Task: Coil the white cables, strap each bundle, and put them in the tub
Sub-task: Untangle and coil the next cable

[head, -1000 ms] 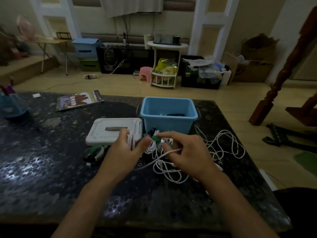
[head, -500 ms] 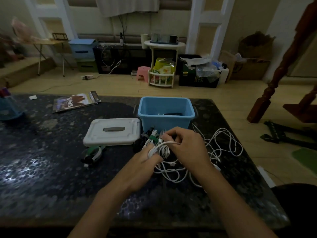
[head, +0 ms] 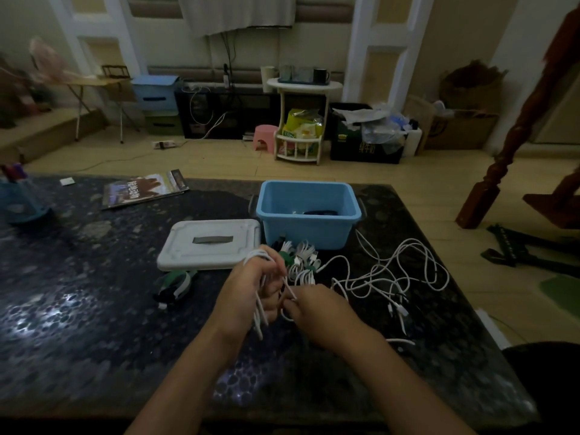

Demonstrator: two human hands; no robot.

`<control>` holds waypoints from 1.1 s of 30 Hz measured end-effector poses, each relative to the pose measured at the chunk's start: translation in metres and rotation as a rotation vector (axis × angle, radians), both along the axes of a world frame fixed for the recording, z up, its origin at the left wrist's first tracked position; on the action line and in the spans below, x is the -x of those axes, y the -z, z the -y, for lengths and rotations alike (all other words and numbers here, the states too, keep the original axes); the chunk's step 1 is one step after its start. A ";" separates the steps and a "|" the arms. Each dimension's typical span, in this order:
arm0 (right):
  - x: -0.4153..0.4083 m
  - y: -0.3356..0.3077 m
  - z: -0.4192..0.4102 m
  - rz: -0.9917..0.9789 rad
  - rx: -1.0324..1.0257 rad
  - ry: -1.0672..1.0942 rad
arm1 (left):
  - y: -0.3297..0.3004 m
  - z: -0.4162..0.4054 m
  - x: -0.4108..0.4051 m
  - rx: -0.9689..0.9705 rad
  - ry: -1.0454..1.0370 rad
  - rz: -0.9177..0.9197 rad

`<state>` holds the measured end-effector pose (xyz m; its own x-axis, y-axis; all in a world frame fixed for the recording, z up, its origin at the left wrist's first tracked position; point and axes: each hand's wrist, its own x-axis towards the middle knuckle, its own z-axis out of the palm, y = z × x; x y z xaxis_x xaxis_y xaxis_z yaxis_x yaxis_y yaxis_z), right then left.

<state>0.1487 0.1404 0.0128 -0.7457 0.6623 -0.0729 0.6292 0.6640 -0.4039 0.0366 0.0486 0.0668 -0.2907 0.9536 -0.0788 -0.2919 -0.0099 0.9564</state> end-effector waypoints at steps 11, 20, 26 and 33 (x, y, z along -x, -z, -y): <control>0.002 0.002 0.012 0.169 0.034 -0.181 | 0.008 0.001 0.007 0.030 -0.214 -0.418; -0.004 -0.008 0.011 0.131 -0.021 -0.170 | -0.002 0.007 0.025 0.025 -0.432 -0.362; -0.008 -0.039 0.009 -0.154 -0.206 -0.133 | -0.005 0.015 0.032 0.170 -0.429 -0.963; -0.007 -0.046 0.006 -0.544 -0.121 -0.035 | 0.001 0.007 0.025 0.311 -0.050 -1.034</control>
<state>0.1559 0.1340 0.0588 -0.6759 0.6164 0.4040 0.3280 0.7425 -0.5841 0.0119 0.0412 0.0663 -0.3935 0.9193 -0.0094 0.6525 0.2864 0.7015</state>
